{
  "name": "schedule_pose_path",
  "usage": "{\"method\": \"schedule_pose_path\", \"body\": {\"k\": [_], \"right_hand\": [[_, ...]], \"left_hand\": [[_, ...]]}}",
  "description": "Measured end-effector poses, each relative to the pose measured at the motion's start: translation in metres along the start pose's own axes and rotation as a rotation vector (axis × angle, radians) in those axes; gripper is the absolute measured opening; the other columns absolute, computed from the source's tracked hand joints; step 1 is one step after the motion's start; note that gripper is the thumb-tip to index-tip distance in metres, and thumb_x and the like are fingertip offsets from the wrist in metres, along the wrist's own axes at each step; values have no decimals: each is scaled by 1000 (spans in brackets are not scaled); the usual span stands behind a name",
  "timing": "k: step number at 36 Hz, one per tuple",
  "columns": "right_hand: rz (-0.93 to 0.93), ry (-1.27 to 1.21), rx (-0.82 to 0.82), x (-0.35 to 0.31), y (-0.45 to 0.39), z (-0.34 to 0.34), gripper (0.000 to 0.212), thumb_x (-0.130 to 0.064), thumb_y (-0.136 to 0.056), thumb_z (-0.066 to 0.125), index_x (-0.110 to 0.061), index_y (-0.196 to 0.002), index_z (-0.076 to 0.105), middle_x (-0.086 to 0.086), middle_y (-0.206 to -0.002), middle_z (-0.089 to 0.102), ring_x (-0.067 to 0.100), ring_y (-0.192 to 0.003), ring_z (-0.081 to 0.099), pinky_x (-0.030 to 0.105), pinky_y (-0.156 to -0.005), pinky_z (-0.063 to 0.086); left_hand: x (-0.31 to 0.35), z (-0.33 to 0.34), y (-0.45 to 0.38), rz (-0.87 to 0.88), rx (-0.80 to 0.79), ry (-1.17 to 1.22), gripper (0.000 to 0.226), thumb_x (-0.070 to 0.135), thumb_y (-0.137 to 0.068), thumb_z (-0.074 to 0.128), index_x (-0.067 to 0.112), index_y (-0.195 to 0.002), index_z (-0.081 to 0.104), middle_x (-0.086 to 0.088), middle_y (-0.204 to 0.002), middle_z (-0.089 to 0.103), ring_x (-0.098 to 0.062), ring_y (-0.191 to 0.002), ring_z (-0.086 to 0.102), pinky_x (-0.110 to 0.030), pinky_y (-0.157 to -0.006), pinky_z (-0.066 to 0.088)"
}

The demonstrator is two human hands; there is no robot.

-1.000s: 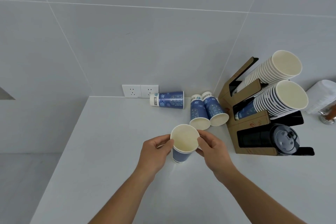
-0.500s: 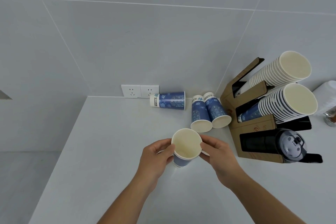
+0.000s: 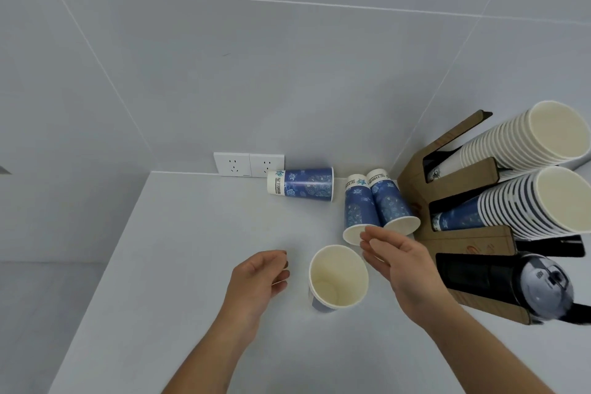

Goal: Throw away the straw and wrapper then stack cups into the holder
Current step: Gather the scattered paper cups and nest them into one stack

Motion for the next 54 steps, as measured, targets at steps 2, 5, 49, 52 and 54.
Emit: {"method": "schedule_pose_path", "body": {"k": [2,5,49,52,54], "right_hand": [[0,-19,5,-5,-7,2,23,0,-95,54,-15,-105,68,9,-114,70,22,-107,66,33,-93,50],[13,-65,5,-12,-21,8,24,1,-95,53,-7,-115,65,12,-113,69,23,-106,66,31,-89,50],[-90,494,22,-31,-146,82,22,-9,-87,51,-16,-72,65,-7,-58,50,11,-57,40,25,-59,35],[-122,501,12,-39,-135,84,20,-9,-89,50,-11,-85,70,-2,-66,54,14,-64,44,27,-64,38],[-151,497,14,-46,-127,83,19,-9,-91,51,-10,-95,70,0,-76,60,15,-71,49,28,-70,42]], "left_hand": [[4,-4,-8,3,13,-15,11,13,-88,66,11,-91,76,-10,-93,71,-24,-87,69,-39,-89,57],[14,-7,-25,18,34,-64,10,14,-87,67,12,-90,76,-10,-94,72,-25,-89,69,-38,-88,57],[67,14,-166,112,110,-219,19,13,-89,56,26,-89,70,8,-77,62,-12,-70,49,-26,-67,39],[63,9,-160,106,129,-172,16,15,-89,58,24,-95,69,7,-82,62,-11,-72,51,-27,-71,41],[58,5,-154,89,151,-138,15,18,-88,60,18,-101,69,4,-82,60,-12,-72,50,-28,-74,43]]}}
Point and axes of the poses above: each hand's wrist, its own y-axis away from the middle knuckle, its own z-axis out of the palm, x = y × z, the point moved 9 cm from there along -y, towards the middle knuckle
